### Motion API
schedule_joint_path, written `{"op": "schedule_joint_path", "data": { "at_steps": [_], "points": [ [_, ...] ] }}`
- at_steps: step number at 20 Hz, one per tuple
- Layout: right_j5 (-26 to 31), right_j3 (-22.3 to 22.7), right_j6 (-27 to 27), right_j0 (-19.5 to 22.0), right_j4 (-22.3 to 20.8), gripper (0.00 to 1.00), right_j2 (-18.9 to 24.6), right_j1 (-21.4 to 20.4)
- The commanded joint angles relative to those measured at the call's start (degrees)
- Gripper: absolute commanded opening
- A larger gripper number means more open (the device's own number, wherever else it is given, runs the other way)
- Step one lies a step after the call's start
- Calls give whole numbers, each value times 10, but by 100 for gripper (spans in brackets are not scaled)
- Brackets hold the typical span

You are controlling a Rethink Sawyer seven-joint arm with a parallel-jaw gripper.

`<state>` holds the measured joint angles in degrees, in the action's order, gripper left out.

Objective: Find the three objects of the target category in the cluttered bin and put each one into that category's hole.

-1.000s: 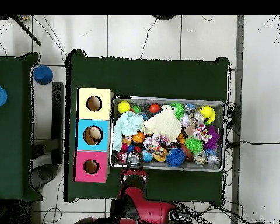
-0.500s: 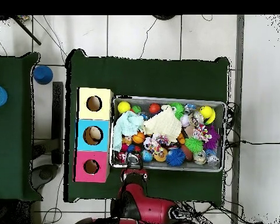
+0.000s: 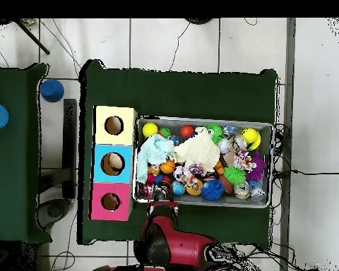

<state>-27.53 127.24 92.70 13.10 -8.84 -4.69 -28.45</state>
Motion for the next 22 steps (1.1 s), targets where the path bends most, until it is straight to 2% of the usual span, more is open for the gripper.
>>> {"op": "schedule_joint_path", "data": {
  "at_steps": [1,19,22],
  "points": [
    [75,-110,99,-7,60,100,51,0],
    [108,-153,97,-18,87,100,54,-11],
    [134,-161,91,-16,90,100,58,-17]
  ]
}}
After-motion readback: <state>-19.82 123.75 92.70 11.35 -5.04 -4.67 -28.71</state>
